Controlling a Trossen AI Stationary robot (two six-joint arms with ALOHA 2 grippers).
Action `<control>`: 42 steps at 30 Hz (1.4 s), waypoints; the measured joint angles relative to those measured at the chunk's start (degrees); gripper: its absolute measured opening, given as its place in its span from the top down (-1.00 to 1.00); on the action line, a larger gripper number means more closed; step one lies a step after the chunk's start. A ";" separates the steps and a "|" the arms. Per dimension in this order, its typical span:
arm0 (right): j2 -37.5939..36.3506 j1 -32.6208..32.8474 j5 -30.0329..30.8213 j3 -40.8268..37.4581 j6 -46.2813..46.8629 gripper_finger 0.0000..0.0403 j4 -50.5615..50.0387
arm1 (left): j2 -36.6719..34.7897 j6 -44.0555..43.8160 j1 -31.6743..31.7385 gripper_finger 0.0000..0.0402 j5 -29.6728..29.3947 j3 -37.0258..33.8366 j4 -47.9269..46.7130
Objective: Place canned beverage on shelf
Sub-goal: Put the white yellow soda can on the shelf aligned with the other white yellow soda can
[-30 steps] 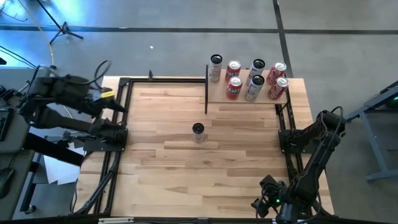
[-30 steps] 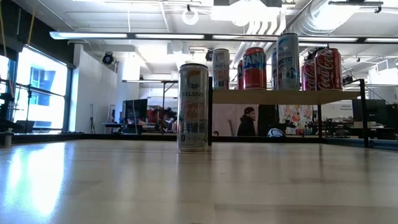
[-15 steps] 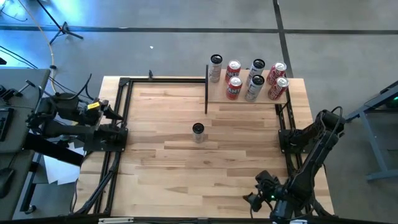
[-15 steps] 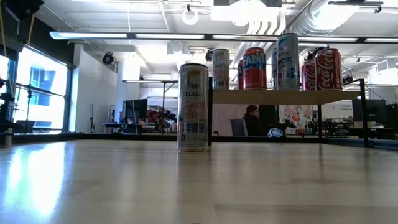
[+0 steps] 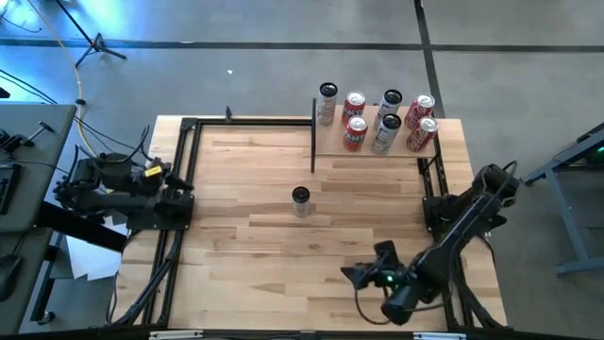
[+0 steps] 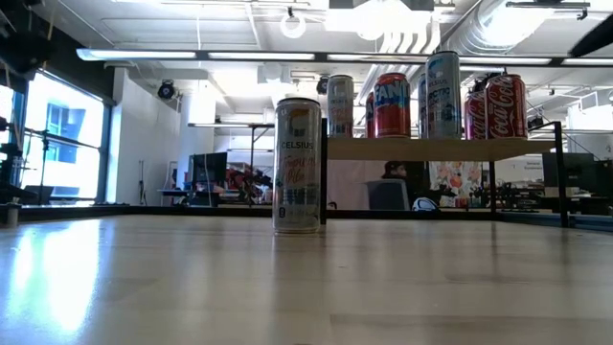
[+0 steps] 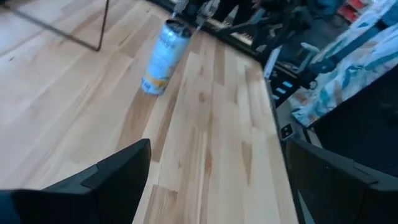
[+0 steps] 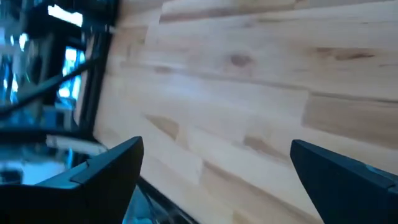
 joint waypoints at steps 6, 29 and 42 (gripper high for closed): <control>0.02 -5.26 -0.07 0.00 0.10 -0.96 0.57 | -0.46 -1.66 0.00 -0.74 -1.24 -3.11 -0.69; 0.06 -23.49 0.75 0.00 -0.99 -0.96 11.32 | -0.33 -1.55 0.00 -0.74 -1.22 -5.47 0.30; 0.06 -33.69 8.83 0.00 -36.89 -0.96 39.12 | -0.33 -1.55 0.00 -0.74 -1.18 -5.43 0.30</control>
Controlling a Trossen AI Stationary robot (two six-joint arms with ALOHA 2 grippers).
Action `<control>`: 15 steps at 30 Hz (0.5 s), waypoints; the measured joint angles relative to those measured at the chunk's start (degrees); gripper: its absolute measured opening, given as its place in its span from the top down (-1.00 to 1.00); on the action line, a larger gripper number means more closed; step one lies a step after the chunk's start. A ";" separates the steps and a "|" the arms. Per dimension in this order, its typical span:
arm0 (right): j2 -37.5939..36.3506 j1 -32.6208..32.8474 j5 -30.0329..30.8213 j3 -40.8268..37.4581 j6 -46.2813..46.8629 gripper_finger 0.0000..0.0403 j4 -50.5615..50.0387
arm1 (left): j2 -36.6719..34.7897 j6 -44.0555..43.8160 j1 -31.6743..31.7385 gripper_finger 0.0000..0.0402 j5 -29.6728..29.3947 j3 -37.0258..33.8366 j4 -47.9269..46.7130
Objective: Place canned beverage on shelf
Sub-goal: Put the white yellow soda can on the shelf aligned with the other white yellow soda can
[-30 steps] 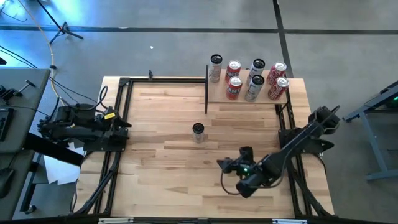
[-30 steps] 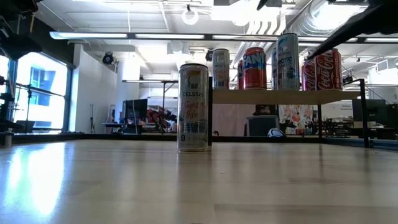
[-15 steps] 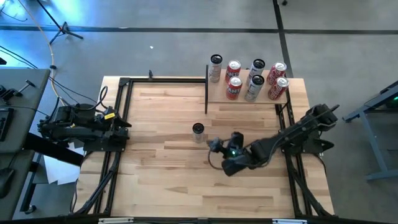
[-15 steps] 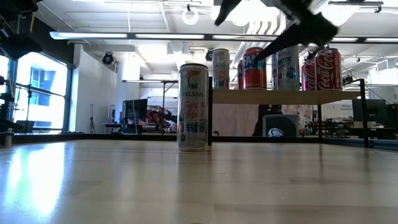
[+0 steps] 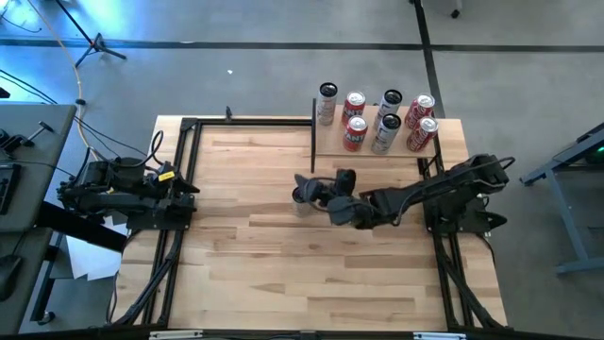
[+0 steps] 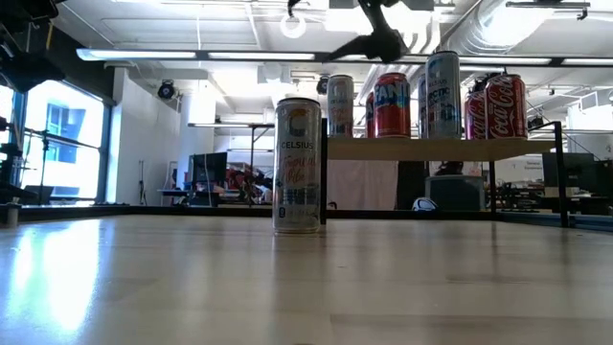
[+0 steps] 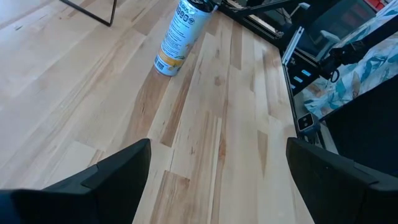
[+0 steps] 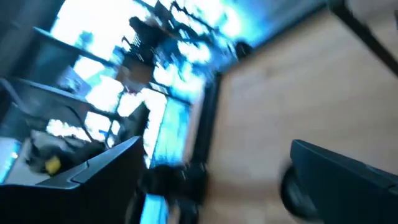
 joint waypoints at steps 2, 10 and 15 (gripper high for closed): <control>0.00 -0.72 3.28 0.00 -4.59 -0.96 3.82 | 0.00 0.00 0.00 -0.74 0.00 0.00 0.00; 0.00 -5.02 -1.34 0.00 -11.14 -0.96 6.96 | 0.00 0.00 0.00 -0.74 0.00 0.00 -0.01; 0.00 -7.25 -2.39 0.00 -10.46 -0.96 6.92 | 0.00 0.00 0.00 -0.74 0.02 0.00 -0.02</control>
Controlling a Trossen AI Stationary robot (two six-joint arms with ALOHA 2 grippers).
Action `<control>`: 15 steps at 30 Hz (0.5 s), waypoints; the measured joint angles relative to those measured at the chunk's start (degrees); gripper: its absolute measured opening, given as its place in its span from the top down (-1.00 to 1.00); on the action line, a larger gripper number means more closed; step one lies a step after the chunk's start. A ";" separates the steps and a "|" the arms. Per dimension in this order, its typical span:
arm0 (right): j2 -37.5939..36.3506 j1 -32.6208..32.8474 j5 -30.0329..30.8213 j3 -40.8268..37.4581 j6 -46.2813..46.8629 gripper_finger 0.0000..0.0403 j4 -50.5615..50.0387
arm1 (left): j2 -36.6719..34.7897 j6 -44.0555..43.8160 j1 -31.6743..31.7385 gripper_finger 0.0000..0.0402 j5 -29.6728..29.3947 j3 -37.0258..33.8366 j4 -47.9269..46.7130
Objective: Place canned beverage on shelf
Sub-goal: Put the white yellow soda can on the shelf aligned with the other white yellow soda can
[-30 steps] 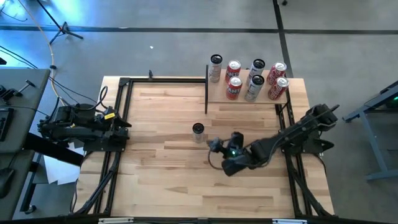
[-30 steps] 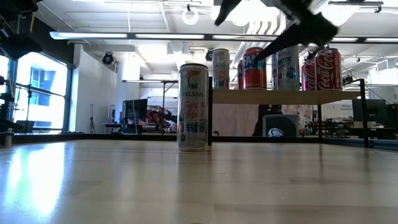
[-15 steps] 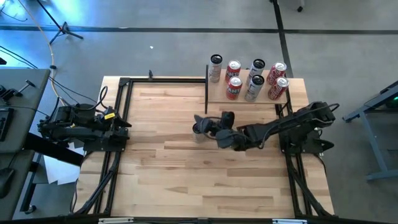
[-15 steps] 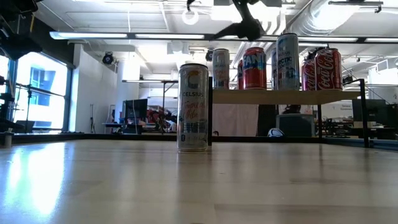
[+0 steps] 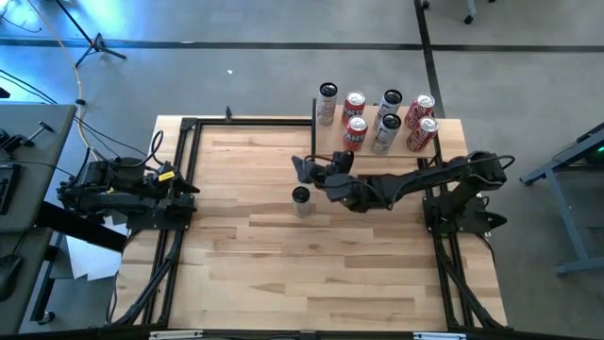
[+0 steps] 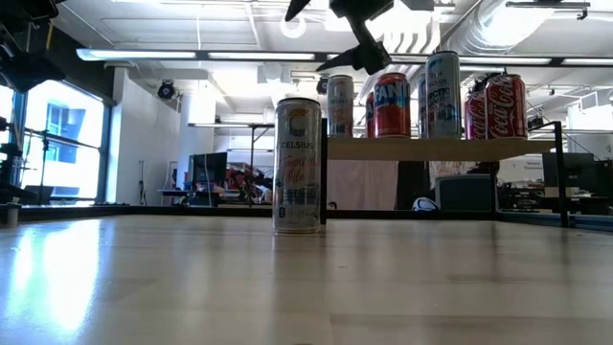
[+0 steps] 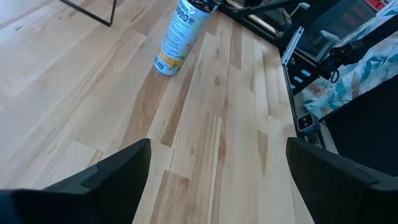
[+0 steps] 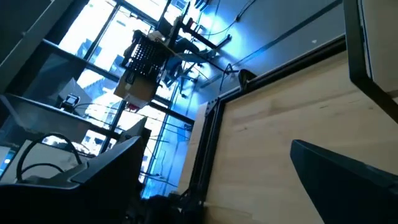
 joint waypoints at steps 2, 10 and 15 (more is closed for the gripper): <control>0.00 -0.47 -0.04 0.00 -0.08 -0.96 -0.04 | 0.01 0.00 0.00 -0.74 0.00 0.00 0.01; 0.00 -0.83 -3.01 0.00 -1.95 -0.96 -7.07 | 0.00 0.00 0.00 -0.74 0.00 0.00 0.02; 0.00 -0.78 -6.33 -0.02 0.04 -0.96 -8.81 | 0.00 0.00 -0.02 -0.74 0.00 0.00 0.02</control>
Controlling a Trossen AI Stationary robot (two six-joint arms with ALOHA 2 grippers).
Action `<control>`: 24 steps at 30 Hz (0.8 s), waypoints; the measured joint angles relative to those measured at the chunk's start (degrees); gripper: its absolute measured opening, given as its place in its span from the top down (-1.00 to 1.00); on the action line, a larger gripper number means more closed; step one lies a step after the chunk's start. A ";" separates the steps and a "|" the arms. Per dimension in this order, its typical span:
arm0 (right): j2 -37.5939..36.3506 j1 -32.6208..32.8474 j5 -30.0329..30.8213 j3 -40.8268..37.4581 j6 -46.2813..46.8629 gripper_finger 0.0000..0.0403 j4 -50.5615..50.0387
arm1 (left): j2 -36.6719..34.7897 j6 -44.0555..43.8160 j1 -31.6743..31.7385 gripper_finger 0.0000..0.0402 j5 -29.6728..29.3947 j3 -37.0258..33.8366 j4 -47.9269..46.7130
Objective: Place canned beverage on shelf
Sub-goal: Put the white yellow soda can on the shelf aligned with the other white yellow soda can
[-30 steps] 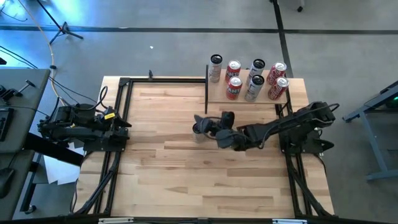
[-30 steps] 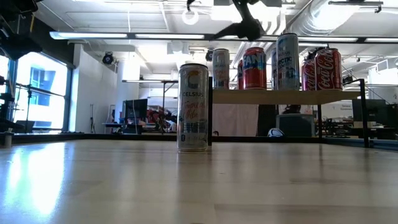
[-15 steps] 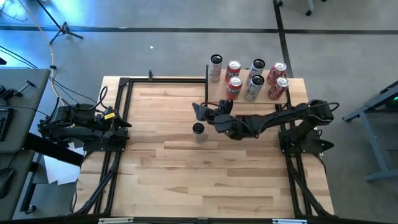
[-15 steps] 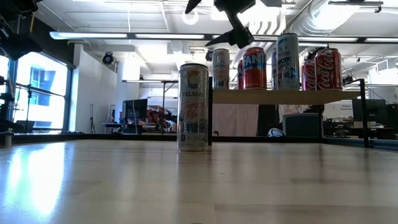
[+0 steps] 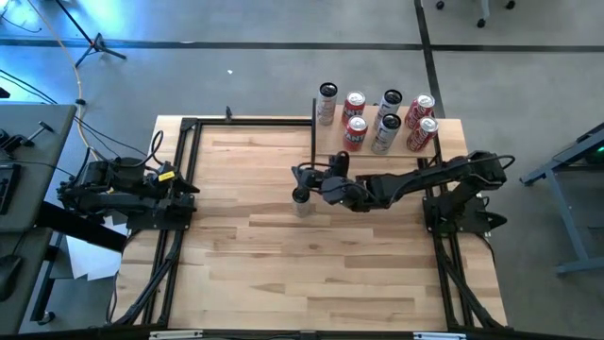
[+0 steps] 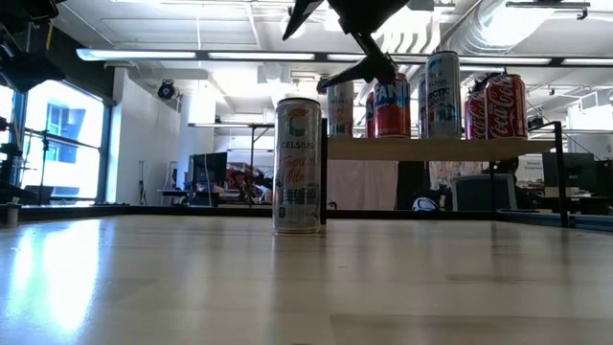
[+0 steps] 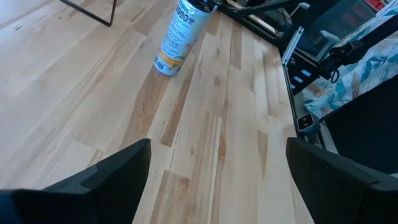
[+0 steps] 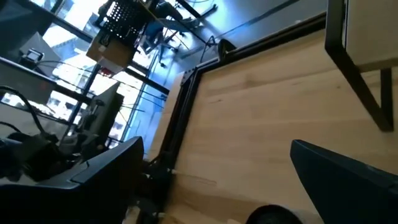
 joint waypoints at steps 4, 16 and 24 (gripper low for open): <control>0.00 -0.02 -1.54 0.00 -3.64 -0.96 -0.26 | 0.02 0.00 0.02 -0.74 0.00 0.00 -0.02; 0.00 -0.17 -4.57 0.02 -10.28 -0.96 -8.85 | 0.02 0.00 0.00 -0.74 0.00 0.00 -0.01; 0.00 0.09 -8.99 0.02 -9.78 -0.96 -10.16 | 0.02 0.00 0.01 -0.74 0.00 0.00 0.00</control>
